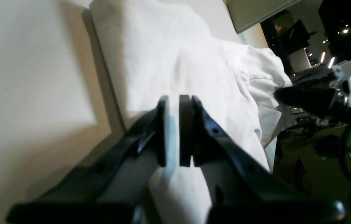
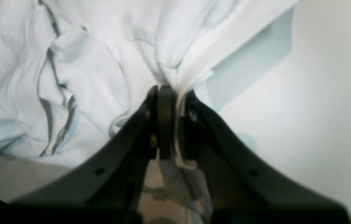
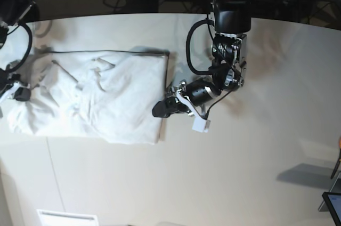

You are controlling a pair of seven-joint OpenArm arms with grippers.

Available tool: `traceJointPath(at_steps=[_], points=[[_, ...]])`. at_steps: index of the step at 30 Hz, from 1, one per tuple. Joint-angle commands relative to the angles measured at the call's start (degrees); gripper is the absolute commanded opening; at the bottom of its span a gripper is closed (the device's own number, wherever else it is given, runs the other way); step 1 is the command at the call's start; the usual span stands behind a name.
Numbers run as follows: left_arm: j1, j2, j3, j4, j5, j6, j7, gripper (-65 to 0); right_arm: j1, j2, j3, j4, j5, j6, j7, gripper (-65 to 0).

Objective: Fold the T-shirt properly
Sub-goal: 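Release the shirt and move the left gripper to the shirt's side edge, then grasp the shirt edge with the right gripper and lift it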

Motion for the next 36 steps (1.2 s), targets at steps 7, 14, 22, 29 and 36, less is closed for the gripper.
traceJointPath(at_steps=[7, 14, 22, 29, 36], points=[[-2.9, 0.5, 7.3, -0.6, -1.5, -0.8, -3.3, -59.6, -1.1, -0.9, -2.0, 11.2, 1.4, 0.1, 1.1, -64.9], [-2.9, 0.5, 9.6, -0.7, -1.5, -0.8, -5.2, -59.6, -3.0, -2.9, -2.1, 18.8, 1.5, 0.1, -0.2, -64.9], [-3.4, 0.6, 9.5, -1.8, -1.5, -0.8, -5.2, -59.6, -4.7, -4.7, -5.8, 24.2, 1.7, 0.1, -0.2, -64.9], [-3.5, 1.1, 9.1, -5.5, -1.5, -0.8, -5.9, -59.6, -5.0, -7.6, -11.2, 25.4, 1.7, 0.1, -0.1, -64.9], [-3.4, 1.1, 9.6, -6.2, -1.5, -0.8, -8.5, -59.6, -5.0, -8.5, -16.6, 26.4, 1.7, 0.1, -0.1, -64.9]])
